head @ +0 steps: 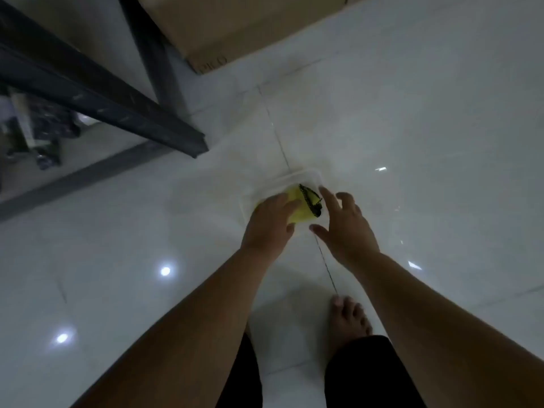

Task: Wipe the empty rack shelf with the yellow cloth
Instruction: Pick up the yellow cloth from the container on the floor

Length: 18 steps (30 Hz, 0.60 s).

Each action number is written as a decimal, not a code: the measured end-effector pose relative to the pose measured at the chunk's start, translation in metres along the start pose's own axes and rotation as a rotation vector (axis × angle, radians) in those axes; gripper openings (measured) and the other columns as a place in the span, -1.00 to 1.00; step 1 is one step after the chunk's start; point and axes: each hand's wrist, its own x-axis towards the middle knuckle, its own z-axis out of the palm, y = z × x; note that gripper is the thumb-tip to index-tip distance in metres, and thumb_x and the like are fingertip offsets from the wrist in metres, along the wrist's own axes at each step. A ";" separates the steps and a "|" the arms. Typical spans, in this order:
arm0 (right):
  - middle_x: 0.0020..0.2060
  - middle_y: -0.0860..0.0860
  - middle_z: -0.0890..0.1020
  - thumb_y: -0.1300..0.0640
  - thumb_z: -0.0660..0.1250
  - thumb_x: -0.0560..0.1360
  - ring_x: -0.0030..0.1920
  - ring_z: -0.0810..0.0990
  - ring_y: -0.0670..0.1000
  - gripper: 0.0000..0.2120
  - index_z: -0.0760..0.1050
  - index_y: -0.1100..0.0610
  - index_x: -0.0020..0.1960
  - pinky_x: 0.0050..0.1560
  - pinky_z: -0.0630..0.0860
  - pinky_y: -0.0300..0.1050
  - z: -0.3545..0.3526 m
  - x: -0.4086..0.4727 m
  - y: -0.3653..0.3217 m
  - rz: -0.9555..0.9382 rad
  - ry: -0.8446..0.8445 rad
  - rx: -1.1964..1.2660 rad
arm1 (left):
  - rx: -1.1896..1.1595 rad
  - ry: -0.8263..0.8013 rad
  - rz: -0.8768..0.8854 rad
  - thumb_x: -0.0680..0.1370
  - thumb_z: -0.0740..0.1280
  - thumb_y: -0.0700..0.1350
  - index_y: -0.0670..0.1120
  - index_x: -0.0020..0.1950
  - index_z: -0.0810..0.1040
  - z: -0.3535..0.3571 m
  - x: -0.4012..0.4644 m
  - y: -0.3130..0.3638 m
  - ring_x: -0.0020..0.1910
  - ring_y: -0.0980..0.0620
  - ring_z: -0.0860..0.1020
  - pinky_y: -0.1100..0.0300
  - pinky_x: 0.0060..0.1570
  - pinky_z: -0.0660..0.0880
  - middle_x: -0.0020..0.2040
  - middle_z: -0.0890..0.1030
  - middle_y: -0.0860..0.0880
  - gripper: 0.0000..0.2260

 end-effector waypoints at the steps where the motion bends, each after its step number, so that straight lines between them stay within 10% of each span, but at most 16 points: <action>1: 0.39 0.14 0.25 -0.04 0.34 0.46 0.29 0.39 0.18 -0.26 -0.01 -0.04 0.48 0.19 0.46 0.08 0.002 0.006 0.001 -0.009 0.017 0.002 | 0.044 0.009 0.029 0.54 0.27 -0.14 0.01 0.45 0.29 0.003 0.007 -0.002 0.45 -0.05 0.21 0.07 0.41 0.17 0.47 0.28 -0.06 -0.53; 18: -0.11 0.02 0.52 0.16 0.35 0.47 -0.05 0.55 0.05 -0.17 -0.13 -0.21 0.48 0.05 0.50 -0.05 0.018 0.017 0.024 0.053 0.001 0.084 | -0.030 0.033 0.016 0.48 0.28 -0.29 0.08 0.40 0.35 0.012 0.029 -0.013 0.25 -0.10 0.36 0.05 0.19 0.40 0.32 0.38 -0.08 -0.47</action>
